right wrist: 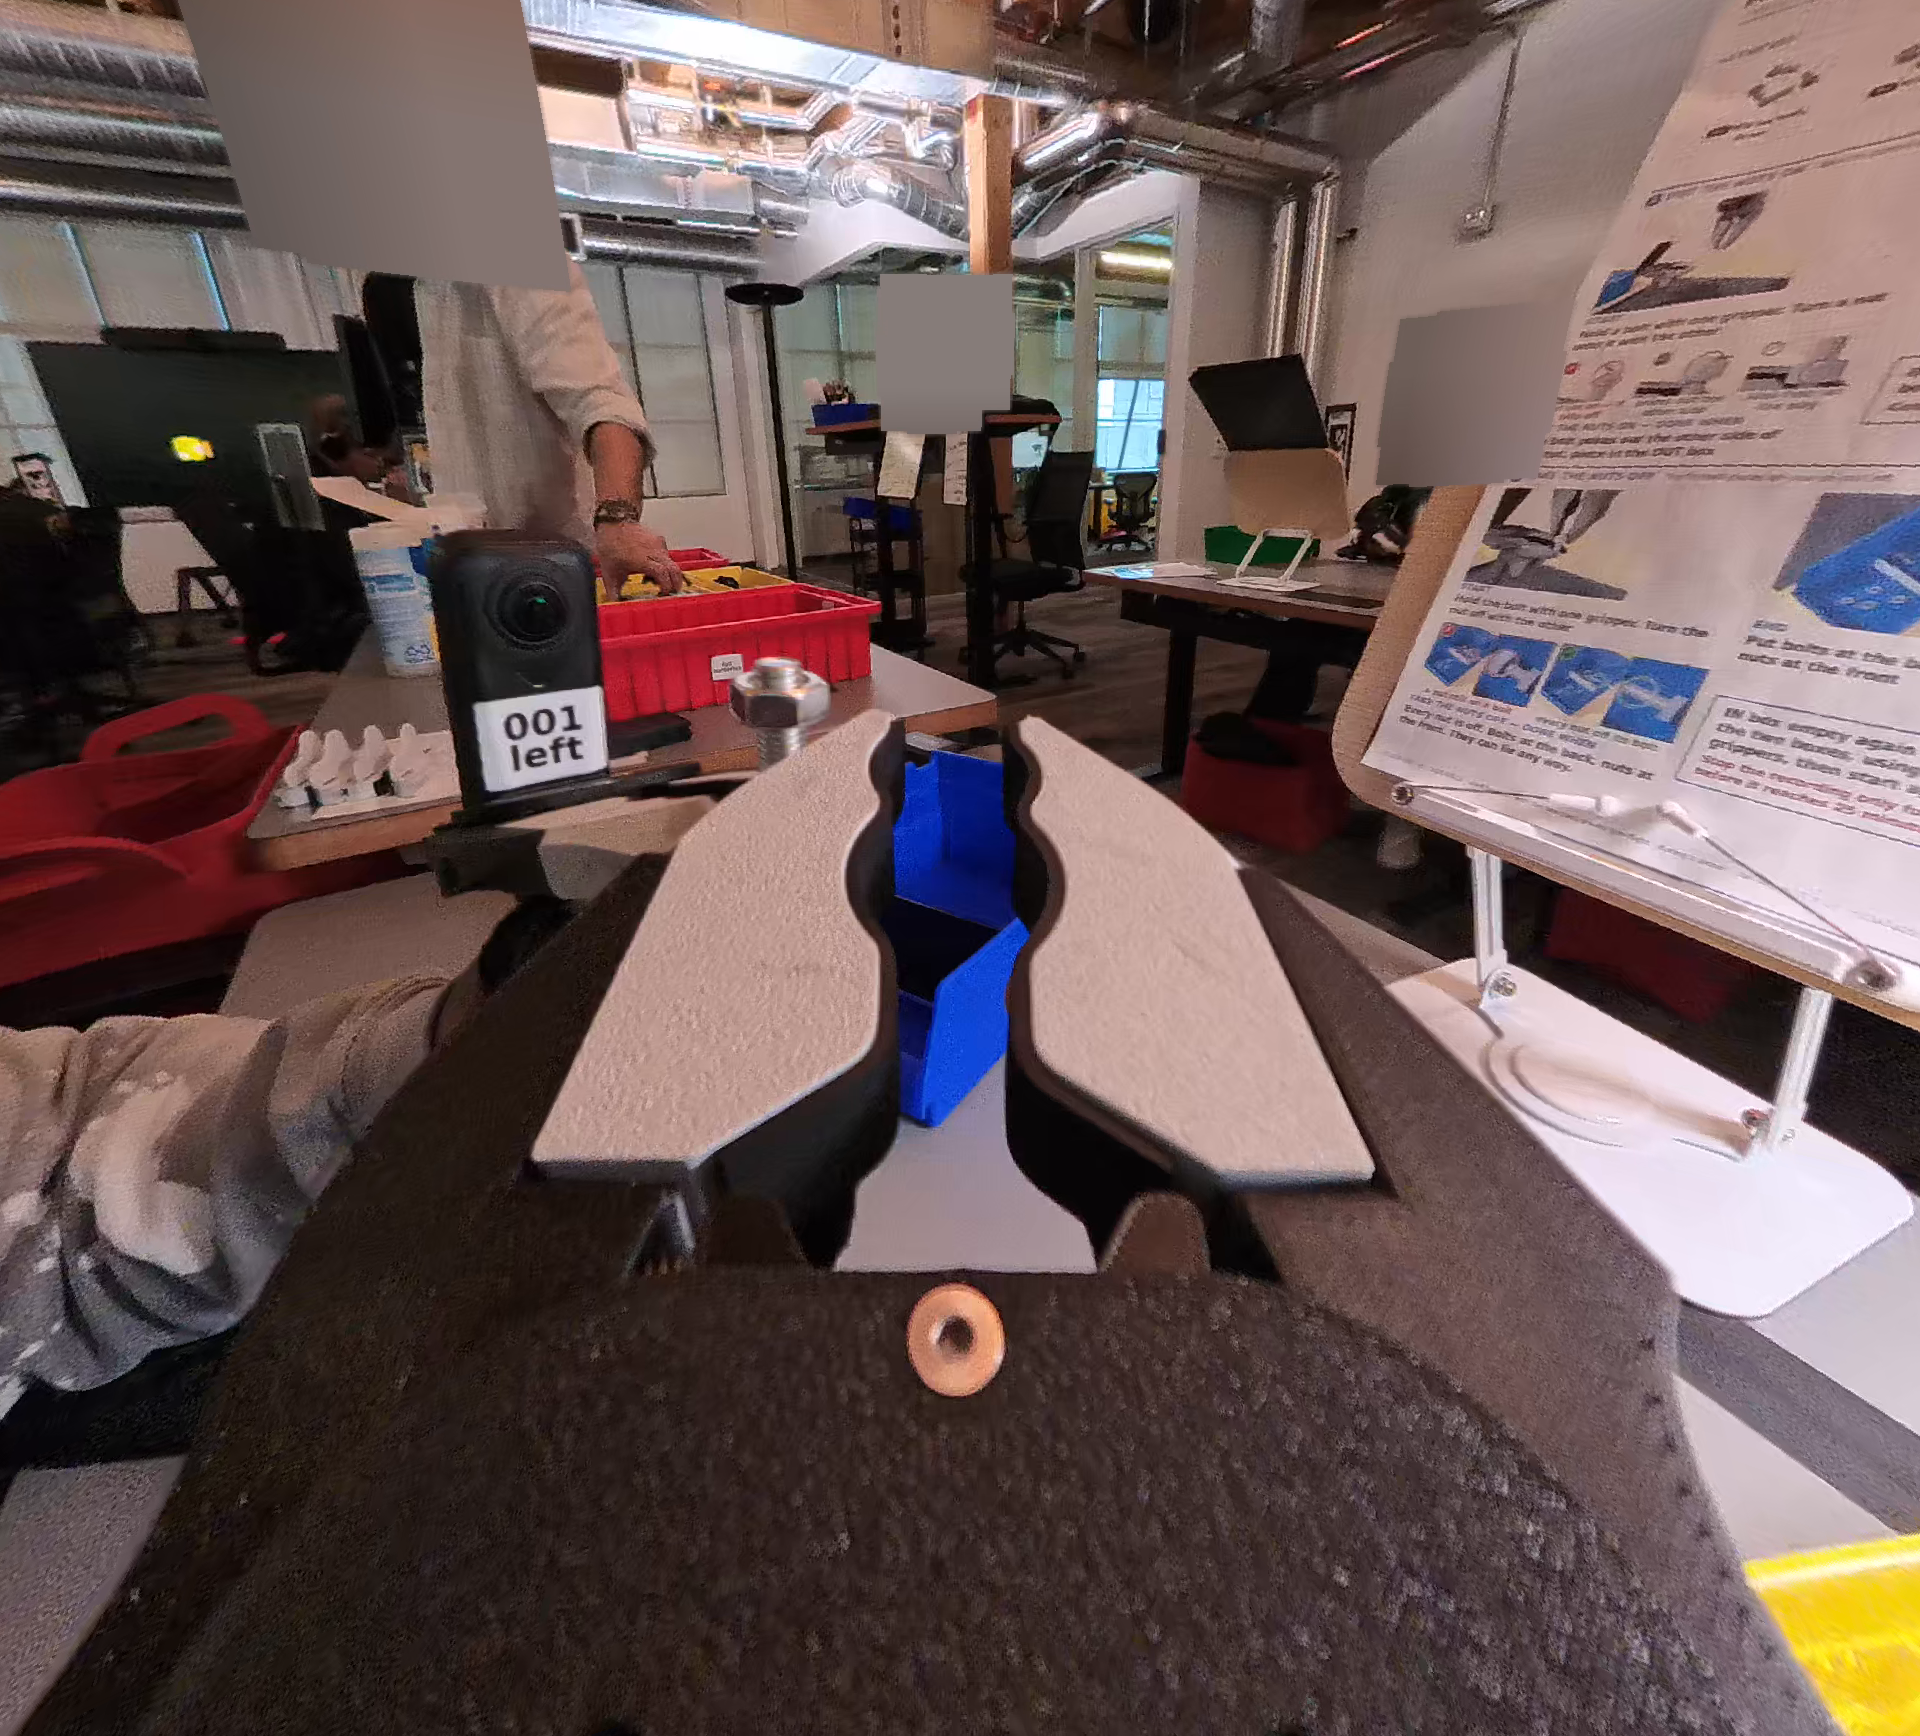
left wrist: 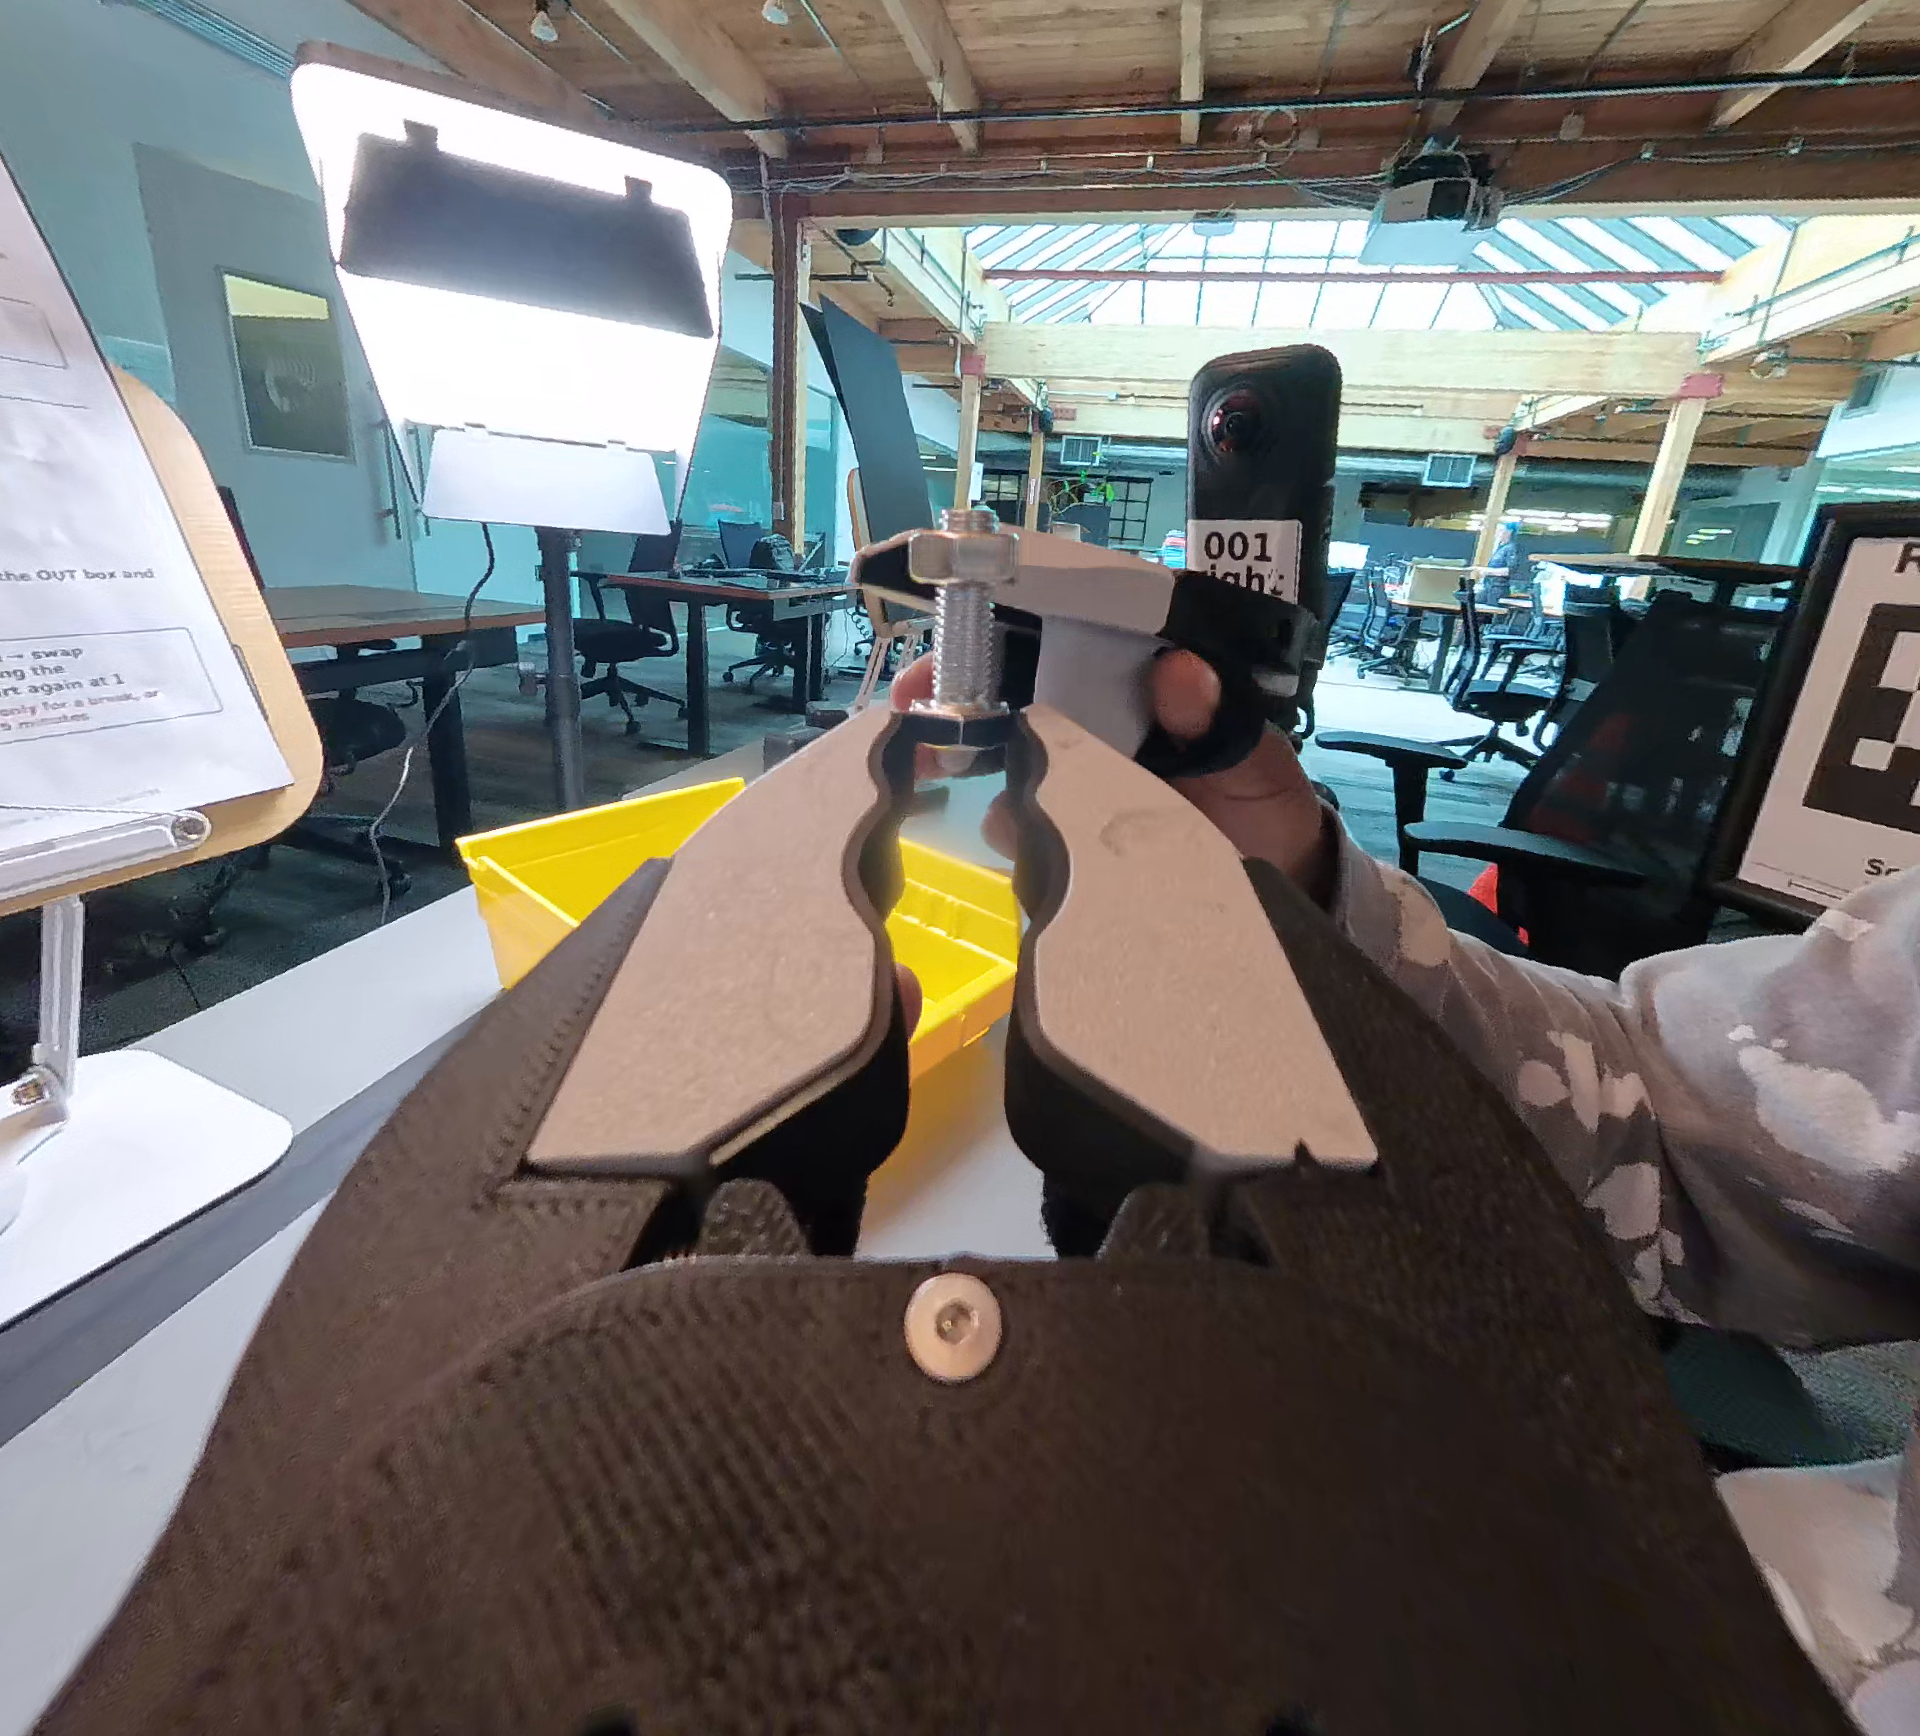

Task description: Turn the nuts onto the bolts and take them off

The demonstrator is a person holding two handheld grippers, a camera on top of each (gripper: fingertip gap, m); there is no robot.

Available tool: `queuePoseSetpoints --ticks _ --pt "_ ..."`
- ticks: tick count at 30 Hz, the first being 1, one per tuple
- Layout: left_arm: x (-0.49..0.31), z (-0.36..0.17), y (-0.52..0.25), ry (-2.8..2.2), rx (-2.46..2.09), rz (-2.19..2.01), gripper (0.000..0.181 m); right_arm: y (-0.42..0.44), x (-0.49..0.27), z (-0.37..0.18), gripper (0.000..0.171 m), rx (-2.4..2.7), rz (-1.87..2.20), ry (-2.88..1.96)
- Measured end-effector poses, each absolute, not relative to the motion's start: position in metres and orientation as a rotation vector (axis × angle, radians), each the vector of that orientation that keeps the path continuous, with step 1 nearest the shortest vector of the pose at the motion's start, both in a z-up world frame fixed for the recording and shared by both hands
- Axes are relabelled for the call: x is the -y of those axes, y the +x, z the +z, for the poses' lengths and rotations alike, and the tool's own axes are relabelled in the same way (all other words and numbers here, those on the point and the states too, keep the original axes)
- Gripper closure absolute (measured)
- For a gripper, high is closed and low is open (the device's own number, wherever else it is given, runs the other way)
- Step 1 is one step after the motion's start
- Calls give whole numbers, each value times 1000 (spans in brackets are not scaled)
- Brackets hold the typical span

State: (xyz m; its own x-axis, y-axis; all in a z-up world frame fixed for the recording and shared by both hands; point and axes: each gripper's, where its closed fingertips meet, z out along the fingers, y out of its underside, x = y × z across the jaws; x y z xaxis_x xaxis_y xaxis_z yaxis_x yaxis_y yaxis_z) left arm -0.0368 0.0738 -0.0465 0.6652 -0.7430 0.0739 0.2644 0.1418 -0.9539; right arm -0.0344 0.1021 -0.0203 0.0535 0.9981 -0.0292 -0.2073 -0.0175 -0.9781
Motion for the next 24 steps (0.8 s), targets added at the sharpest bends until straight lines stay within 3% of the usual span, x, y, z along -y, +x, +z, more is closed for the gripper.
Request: queuePoseSetpoints --ticks 7,11,12,14,20,24 --pt "-75 -50 -33 -1233 -482 -763 163 -40 -79 -18 133 1075 1364 -1061" --pt "-75 -50 -33 -1234 -475 -768 164 -40 -86 -20 132 1071 1357 -1087" --pt "-74 -48 -36 -1213 -466 -789 164 -38 -92 -20 146 1041 1347 -1110" --pt "-74 -47 -37 -1215 -464 -781 163 -31 -105 -16 153 965 1304 -1101" --pt "-76 -50 -35 -1222 -466 -772 163 -39 -82 -18 132 1058 1377 -1076" --pt "-75 -48 -36 -1206 -451 -770 163 -40 -87 -19 134 1048 1364 -1092"
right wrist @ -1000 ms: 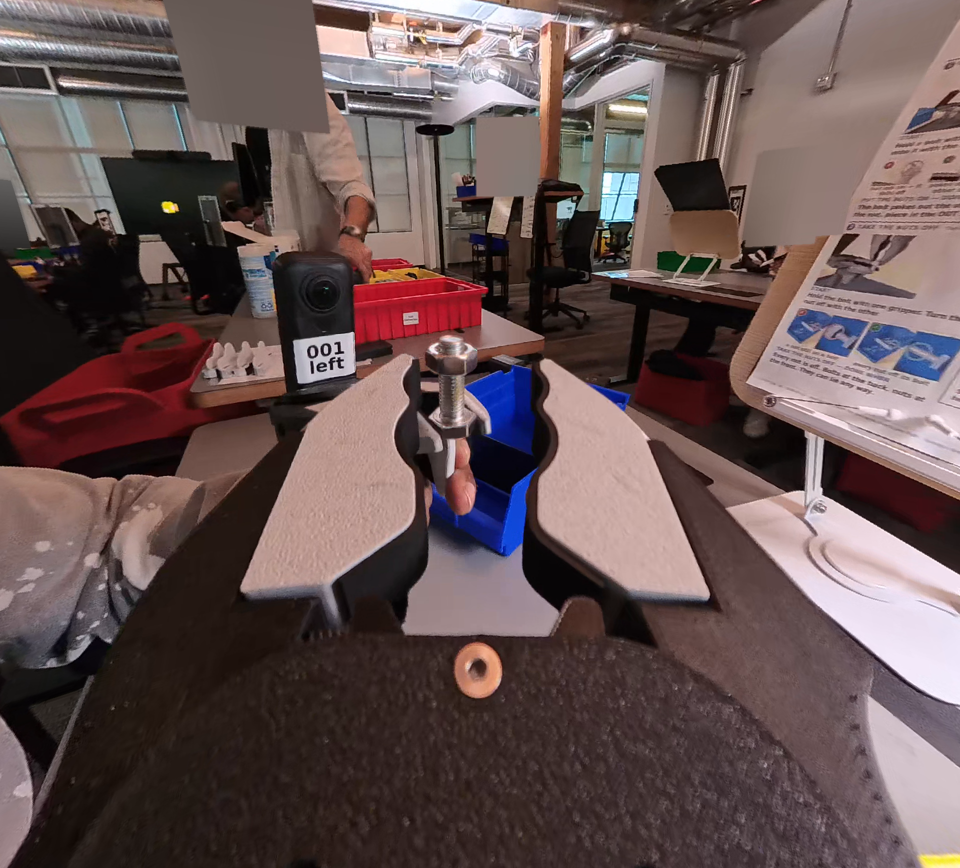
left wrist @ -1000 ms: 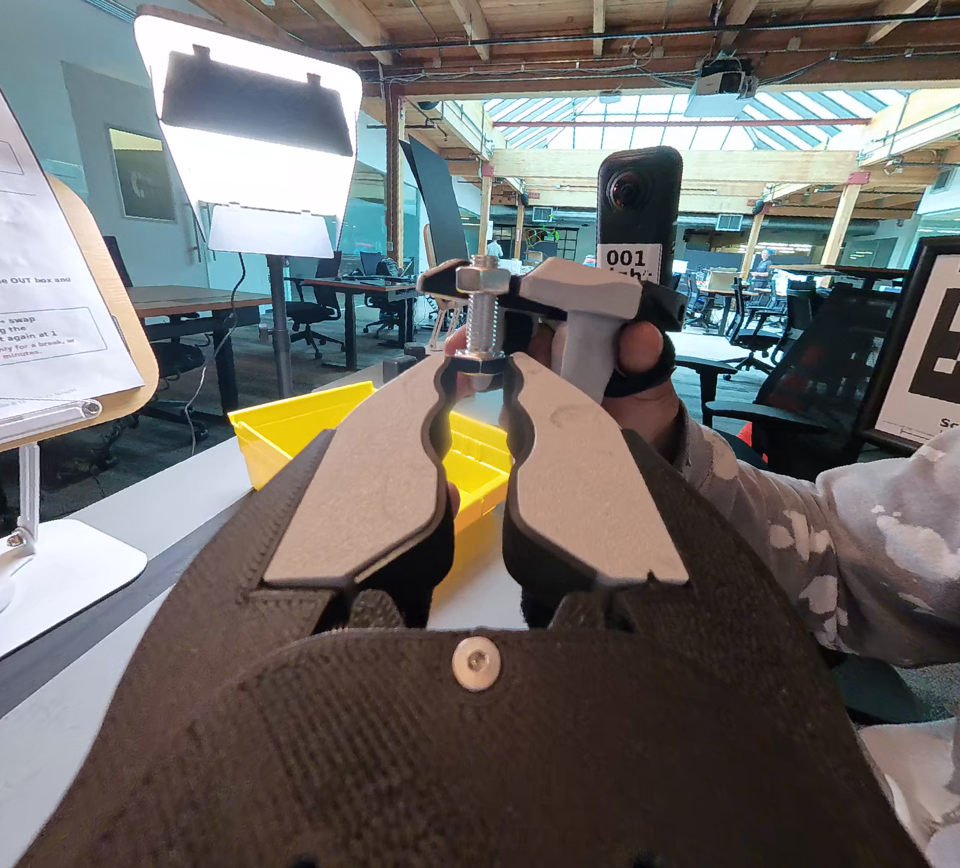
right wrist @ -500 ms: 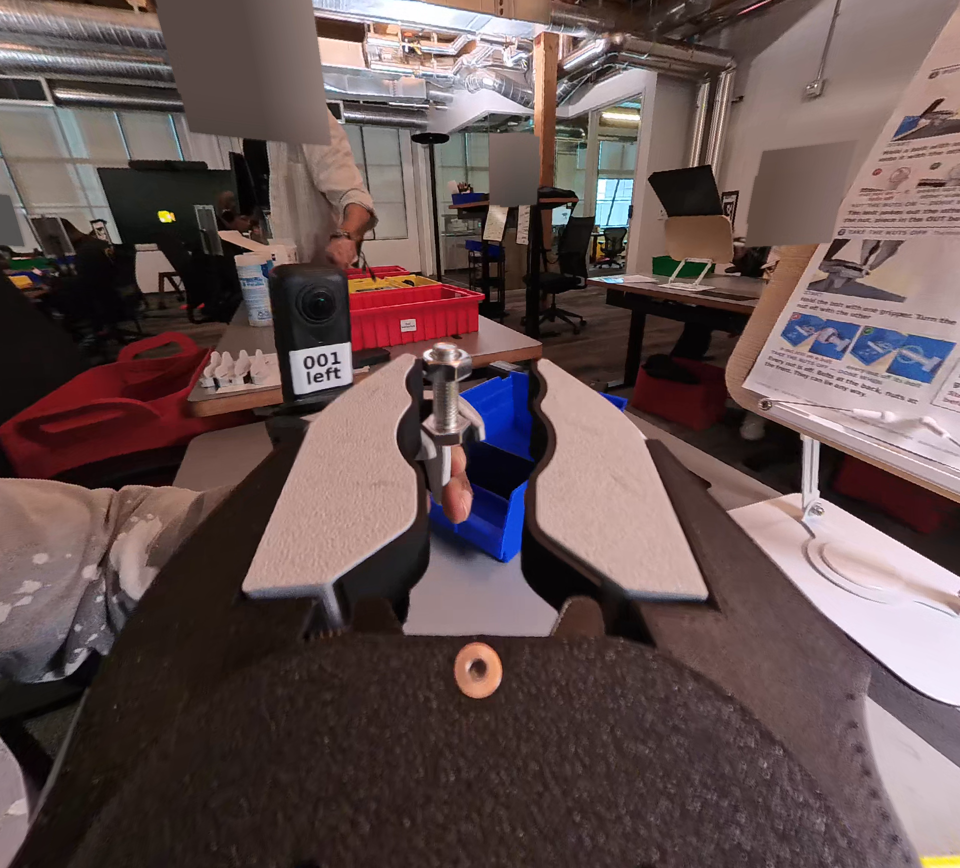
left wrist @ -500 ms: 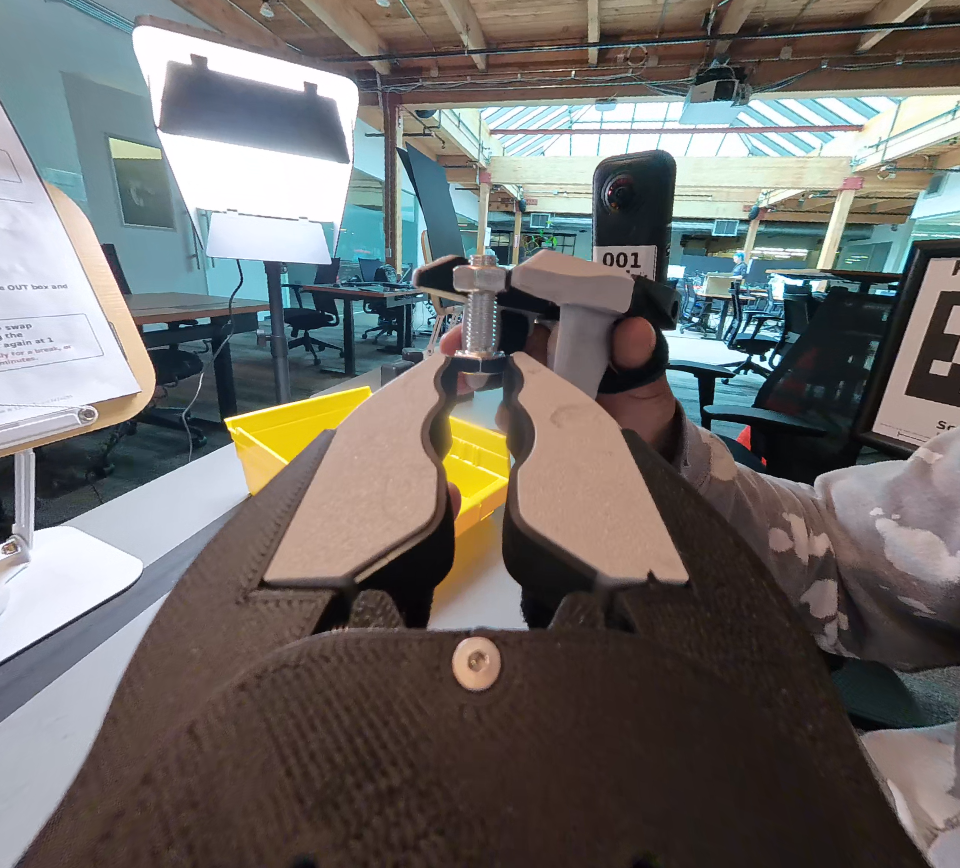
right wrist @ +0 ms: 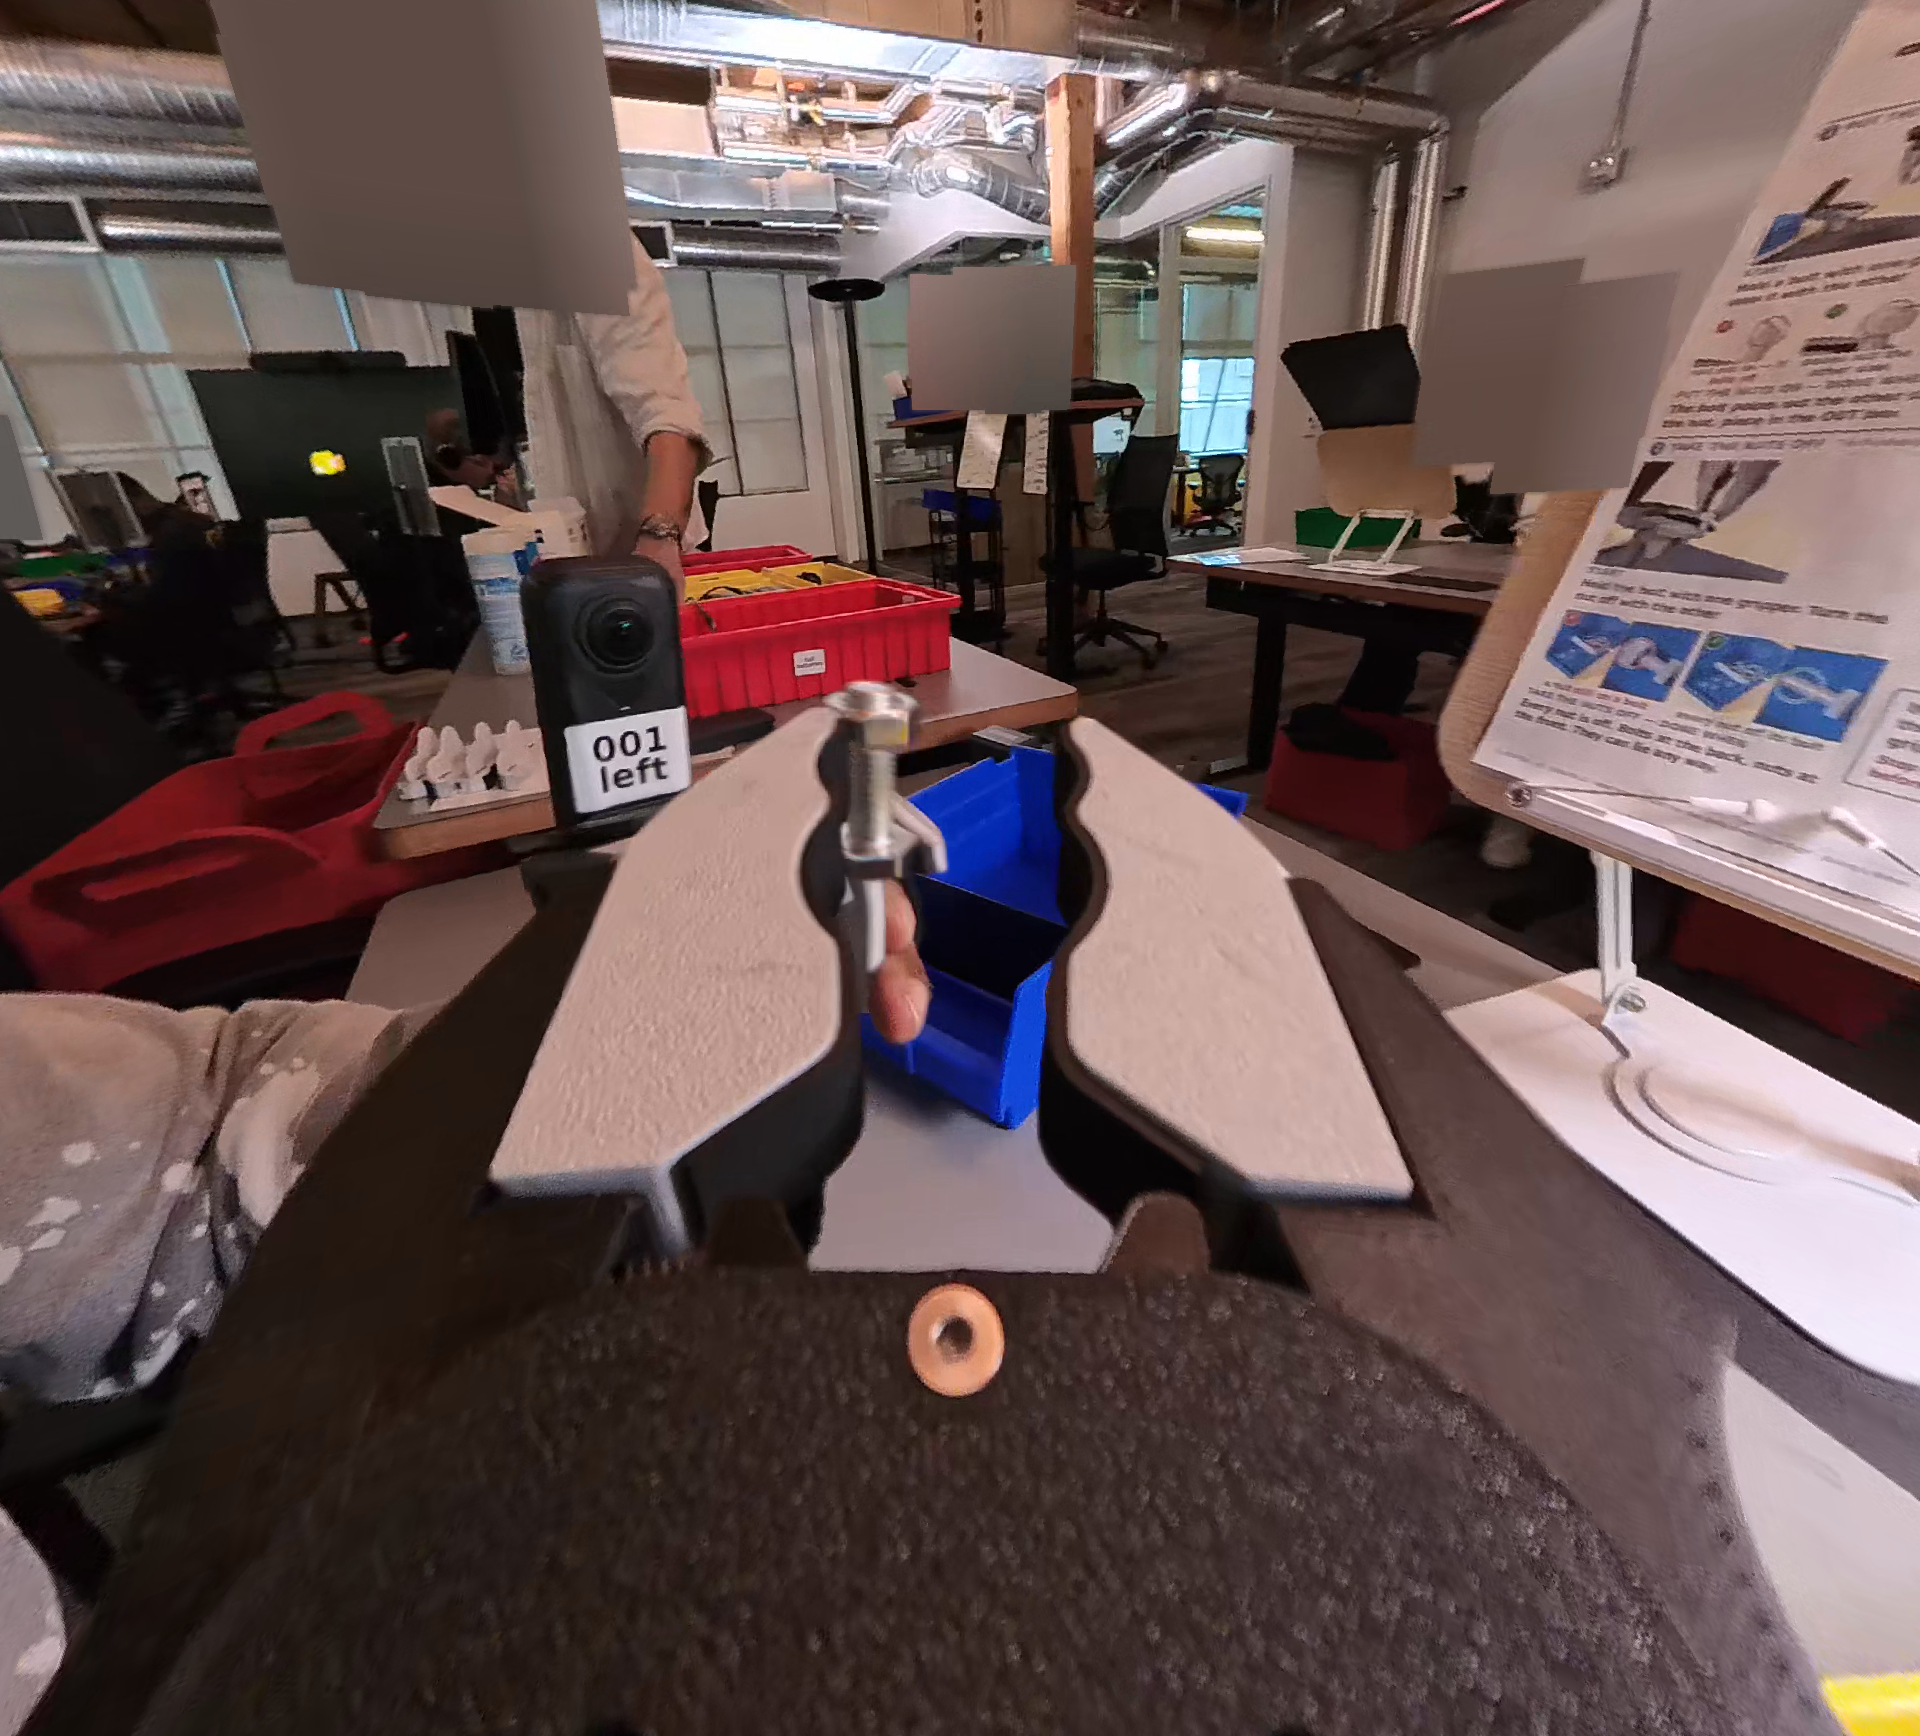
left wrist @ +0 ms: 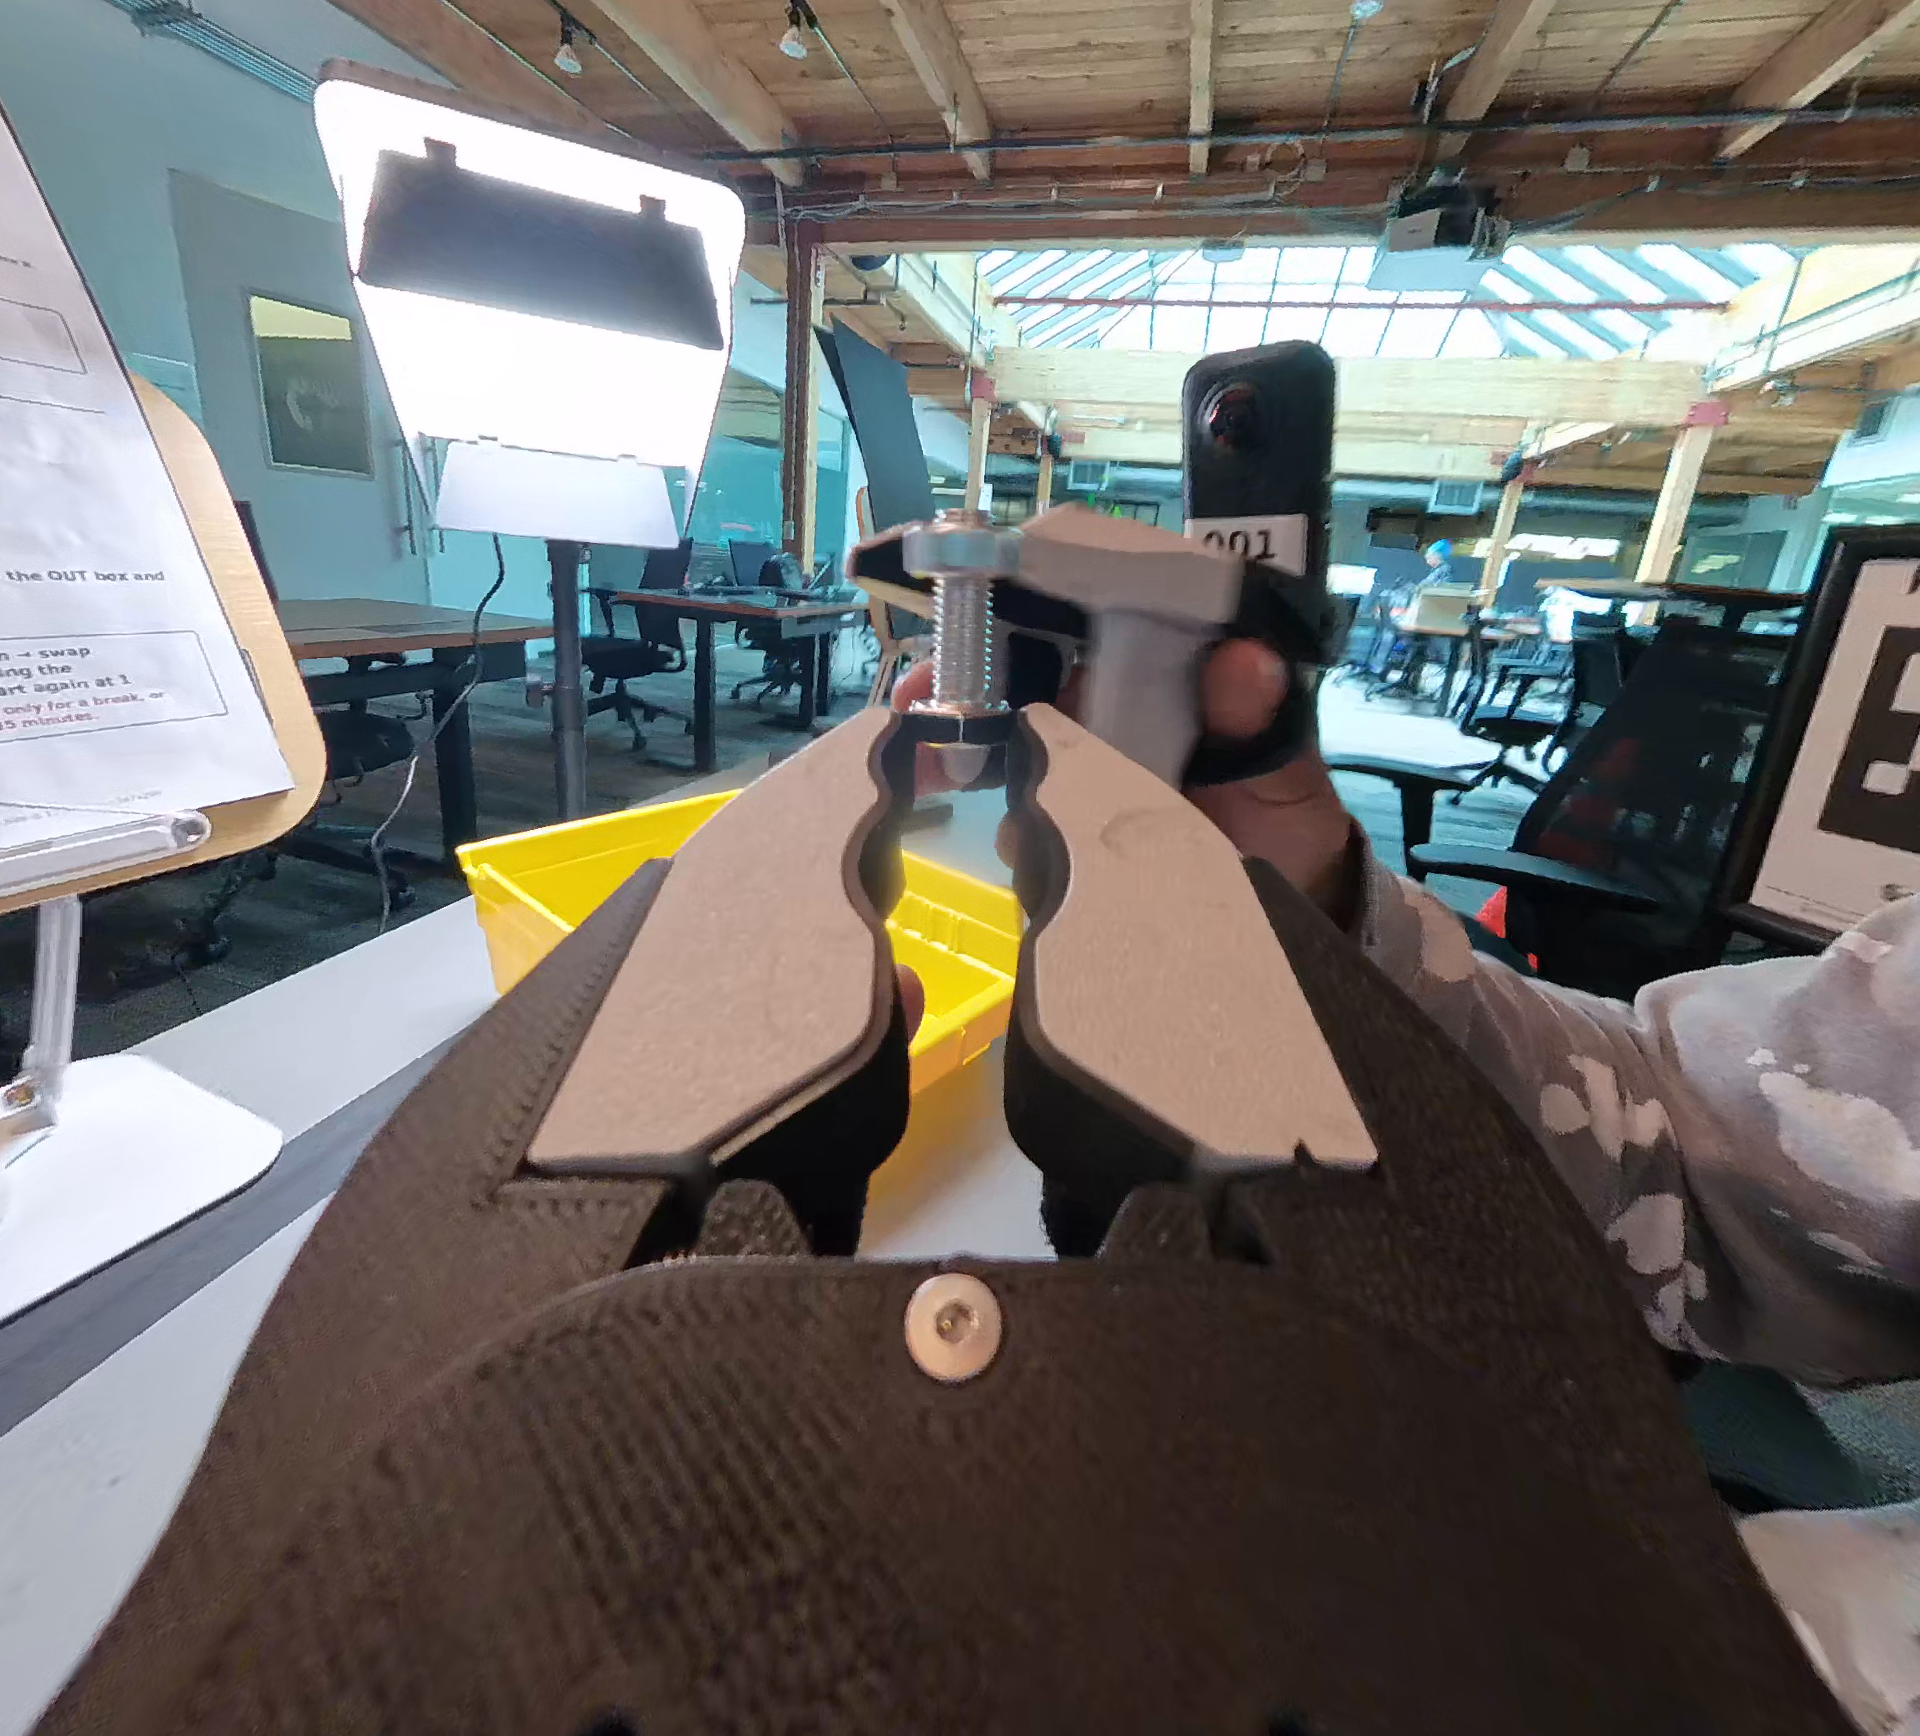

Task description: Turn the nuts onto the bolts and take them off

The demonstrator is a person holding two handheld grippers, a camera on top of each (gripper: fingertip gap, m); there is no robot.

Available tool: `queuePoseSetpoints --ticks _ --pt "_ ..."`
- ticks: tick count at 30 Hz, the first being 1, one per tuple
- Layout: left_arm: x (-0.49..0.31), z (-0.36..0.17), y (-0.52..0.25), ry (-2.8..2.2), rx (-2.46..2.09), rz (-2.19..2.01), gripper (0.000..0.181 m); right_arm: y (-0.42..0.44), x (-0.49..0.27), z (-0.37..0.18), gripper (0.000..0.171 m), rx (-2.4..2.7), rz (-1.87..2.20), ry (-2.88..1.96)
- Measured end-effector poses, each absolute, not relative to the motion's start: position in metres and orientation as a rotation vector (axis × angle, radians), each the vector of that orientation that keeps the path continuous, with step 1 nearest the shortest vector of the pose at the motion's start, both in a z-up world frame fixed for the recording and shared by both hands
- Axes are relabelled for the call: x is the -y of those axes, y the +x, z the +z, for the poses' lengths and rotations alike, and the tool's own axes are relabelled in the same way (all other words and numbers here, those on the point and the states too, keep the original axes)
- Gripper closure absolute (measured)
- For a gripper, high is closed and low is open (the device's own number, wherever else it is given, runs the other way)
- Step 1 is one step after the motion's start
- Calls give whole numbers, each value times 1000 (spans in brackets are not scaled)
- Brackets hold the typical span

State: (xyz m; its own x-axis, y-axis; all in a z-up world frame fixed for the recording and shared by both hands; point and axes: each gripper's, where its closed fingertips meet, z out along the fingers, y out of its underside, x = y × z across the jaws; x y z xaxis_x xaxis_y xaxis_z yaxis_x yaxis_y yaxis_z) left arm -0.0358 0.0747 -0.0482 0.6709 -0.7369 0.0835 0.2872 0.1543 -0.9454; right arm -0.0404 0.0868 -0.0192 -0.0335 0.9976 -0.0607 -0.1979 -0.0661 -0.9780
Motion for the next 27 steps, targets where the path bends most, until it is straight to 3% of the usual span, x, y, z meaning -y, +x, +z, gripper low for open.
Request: queuePoseSetpoints --ticks 1,3,7,12,13,15,16,22,27 --pt "-73 -46 -38 -1192 -447 -785 164 -37 -99 -19 152 997 1336 -1133" --pt "-72 -44 -39 -1187 -449 -768 164 -29 -113 -17 154 938 1314 -1137" --pt "-74 -47 -37 -1195 -448 -765 163 -32 -98 -14 138 994 1384 -1108" --pt "-75 -50 -33 -1201 -459 -753 163 -42 -82 -17 131 1056 1401 -1098" --pt "-75 -50 -33 -1203 -455 -753 163 -41 -84 -18 130 1054 1401 -1102" --pt "-73 -47 -36 -1184 -448 -768 163 -36 -99 -16 150 987 1355 -1130" --pt "-73 -45 -36 -1184 -453 -758 163 -32 -106 -15 152 962 1330 -1129" --pt "-75 -48 -36 -1195 -447 -755 163 -35 -88 -11 134 1028 1383 -1082" --pt "-75 -50 -32 -1206 -454 -744 163 -43 -83 -16 133 1051 1369 -1092"
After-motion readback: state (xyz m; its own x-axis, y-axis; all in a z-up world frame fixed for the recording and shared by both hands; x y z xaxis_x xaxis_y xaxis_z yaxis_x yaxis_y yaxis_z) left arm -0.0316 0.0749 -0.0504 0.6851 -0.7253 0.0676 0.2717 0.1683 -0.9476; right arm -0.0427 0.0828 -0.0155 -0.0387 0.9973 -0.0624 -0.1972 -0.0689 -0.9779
